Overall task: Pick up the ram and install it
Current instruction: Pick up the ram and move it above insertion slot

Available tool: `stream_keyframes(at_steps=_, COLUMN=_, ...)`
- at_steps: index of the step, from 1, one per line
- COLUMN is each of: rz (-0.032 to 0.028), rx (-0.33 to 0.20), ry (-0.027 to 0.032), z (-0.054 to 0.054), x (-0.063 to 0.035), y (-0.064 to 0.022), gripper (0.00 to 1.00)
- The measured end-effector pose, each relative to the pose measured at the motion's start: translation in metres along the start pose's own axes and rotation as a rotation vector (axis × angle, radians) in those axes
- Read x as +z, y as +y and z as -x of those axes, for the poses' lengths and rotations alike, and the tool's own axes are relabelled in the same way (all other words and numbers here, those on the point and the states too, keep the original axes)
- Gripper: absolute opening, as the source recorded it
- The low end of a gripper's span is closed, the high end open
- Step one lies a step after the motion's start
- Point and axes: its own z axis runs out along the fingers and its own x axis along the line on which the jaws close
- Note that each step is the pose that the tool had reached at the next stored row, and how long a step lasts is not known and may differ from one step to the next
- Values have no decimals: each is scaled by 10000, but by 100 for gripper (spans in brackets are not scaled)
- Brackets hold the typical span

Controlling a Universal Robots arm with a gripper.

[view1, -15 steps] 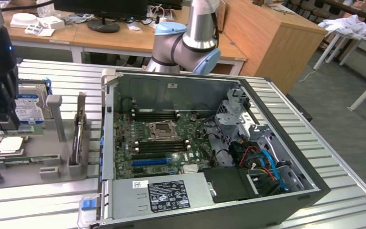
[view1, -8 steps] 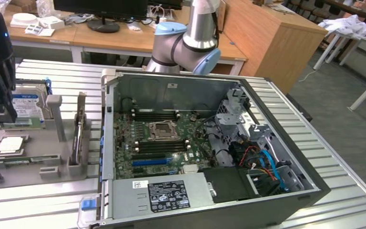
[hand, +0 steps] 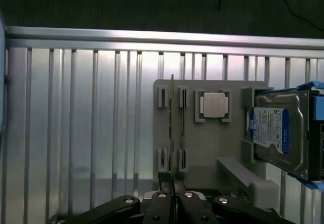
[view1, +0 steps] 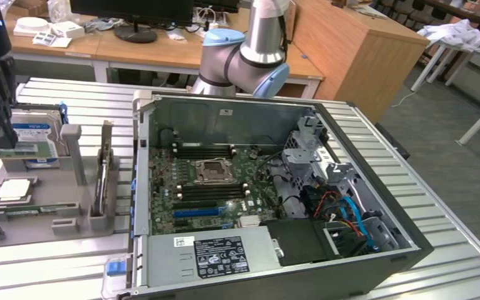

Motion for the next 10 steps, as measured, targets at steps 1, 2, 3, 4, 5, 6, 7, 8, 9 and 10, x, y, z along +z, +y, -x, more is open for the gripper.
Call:
stream_keyframes(at_steps=1, rz=0, rx=1, ry=-1, z=1, x=-24, y=0, gripper=12)
stream_keyframes(at_steps=2, rz=1, rx=0, ry=0, z=1, x=-47, y=0, gripper=12)
stream_keyframes(at_steps=3, rz=0, rx=0, ry=0, z=2, x=-66, y=1, gripper=12)
stream_keyframes(at_steps=4, rz=1, rx=0, ry=0, z=2, x=-83, y=1, gripper=12)
stream_keyframes(at_steps=5, rz=0, rx=0, ry=-1, z=2, x=-99, y=1, gripper=12)
stream_keyframes(at_steps=6, rz=1, rx=0, ry=0, z=3, x=-114, y=1, gripper=12)
stream_keyframes(at_steps=7, rz=-1, rx=0, ry=-1, z=3, x=-121, y=1, gripper=12)
stream_keyframes(at_steps=8, rz=-2, rx=0, ry=-2, z=3, x=-123, y=1, gripper=12)
stream_keyframes(at_steps=9, rz=-2, rx=0, ry=-2, z=3, x=-123, y=1, gripper=12)
stream_keyframes(at_steps=10, rz=-1, rx=0, ry=-1, z=3, x=-123, y=1, gripper=12)
